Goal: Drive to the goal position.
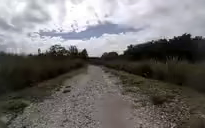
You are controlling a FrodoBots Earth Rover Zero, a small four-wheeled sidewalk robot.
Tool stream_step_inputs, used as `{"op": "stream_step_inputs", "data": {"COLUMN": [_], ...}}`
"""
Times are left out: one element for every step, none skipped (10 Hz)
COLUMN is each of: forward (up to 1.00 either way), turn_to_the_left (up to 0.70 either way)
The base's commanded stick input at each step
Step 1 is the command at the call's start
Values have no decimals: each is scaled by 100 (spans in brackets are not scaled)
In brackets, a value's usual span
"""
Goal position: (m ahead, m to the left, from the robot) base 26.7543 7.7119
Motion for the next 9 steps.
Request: {"op": "stream_step_inputs", "data": {"forward": [85, 85, 85, 85, 85, 85, 85, 85, 85], "turn_to_the_left": [0, 0, 0, 0, 0, 0, 0, 0, 0]}}
